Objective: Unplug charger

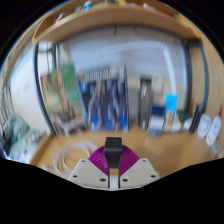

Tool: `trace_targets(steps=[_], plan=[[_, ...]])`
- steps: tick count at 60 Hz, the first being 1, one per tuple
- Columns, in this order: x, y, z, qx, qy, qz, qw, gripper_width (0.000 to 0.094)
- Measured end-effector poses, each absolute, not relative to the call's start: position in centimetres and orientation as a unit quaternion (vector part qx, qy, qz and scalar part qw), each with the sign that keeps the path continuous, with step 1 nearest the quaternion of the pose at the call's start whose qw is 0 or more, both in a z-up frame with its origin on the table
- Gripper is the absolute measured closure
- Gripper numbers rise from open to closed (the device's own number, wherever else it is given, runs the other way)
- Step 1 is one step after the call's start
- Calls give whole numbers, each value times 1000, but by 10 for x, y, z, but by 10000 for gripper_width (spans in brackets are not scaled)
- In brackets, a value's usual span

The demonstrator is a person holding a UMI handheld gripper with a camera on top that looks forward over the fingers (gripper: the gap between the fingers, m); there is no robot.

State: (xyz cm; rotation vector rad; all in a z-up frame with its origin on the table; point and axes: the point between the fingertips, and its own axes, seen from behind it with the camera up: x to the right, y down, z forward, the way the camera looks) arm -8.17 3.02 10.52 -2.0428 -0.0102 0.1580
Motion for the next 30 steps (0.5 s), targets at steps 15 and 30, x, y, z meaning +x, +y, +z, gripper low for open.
trace_targets(steps=[15, 30], plan=[[21, 45, 365, -756, -5, -8, 654, 831], [120, -13, 190, -904, 25, -26, 426, 831]])
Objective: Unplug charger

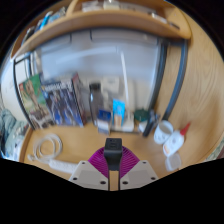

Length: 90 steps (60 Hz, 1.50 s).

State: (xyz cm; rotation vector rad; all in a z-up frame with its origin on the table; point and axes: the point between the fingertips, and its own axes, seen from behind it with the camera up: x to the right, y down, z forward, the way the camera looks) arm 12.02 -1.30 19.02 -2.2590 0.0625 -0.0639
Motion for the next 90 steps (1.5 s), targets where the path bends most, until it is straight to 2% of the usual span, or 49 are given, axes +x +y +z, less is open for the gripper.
trace_targets(steps=[3, 8, 14, 19, 27, 45, 50, 53, 58, 62, 66, 73, 74, 75, 82, 90], plan=[[133, -36, 140, -932, 21, -27, 361, 832], [146, -59, 86, -957, 5, -37, 287, 832], [151, -78, 32, -975, 21, -13, 221, 831], [162, -83, 3, -983, 27, -13, 180, 831], [173, -79, -16, -986, 29, -8, 164, 816], [171, -61, -15, -984, 8, 4, 180, 716], [175, -59, -15, -982, -8, -4, 191, 645], [176, -58, -14, -980, -16, -8, 200, 565], [179, -53, -3, -975, -13, -11, 220, 524], [177, -47, 20, -969, 0, -1, 249, 440], [171, -40, 56, -958, 10, 11, 286, 381], [157, -34, 136, -930, 25, 28, 365, 199], [155, -34, 147, -925, 27, 29, 377, 143], [153, -35, 159, -920, 29, 30, 389, 162], [127, -56, 226, -890, 30, 32, 455, 136], [86, -102, 271, -861, 30, 35, 507, 133]])
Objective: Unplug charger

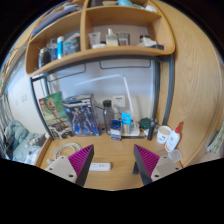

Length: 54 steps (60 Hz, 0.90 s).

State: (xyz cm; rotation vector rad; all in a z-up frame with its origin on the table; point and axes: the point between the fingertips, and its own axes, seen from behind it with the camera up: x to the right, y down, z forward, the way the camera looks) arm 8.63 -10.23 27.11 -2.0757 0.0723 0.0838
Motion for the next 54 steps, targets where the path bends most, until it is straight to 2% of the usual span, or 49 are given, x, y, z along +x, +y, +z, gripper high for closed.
trace_targets(steps=[6, 23, 54], plan=[[54, -139, 276, -850, 27, 35, 524, 129], [-20, -215, 253, -858, -1, 53, 510, 122], [-43, -243, 244, -857, -25, 44, 513, 124]])
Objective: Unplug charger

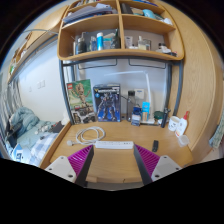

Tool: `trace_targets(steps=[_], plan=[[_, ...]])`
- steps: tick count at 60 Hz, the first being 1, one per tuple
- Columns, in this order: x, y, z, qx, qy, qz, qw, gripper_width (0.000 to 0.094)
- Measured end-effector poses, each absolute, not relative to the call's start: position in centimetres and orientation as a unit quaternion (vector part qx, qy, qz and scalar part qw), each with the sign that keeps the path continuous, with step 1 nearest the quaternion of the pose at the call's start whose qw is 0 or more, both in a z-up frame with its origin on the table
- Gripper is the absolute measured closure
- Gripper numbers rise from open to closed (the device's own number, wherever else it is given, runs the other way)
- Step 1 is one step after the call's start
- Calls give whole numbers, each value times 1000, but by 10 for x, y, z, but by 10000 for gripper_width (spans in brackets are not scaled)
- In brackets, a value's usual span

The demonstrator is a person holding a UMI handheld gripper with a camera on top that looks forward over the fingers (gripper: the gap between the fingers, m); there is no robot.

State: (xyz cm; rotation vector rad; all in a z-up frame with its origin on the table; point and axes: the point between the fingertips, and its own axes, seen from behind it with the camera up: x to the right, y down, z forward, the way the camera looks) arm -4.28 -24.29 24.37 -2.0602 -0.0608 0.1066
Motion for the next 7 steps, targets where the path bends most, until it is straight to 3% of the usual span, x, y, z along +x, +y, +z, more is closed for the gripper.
trace_targets(steps=[7], plan=[[-45, -245, 238, -859, -26, 44, 509, 124]])
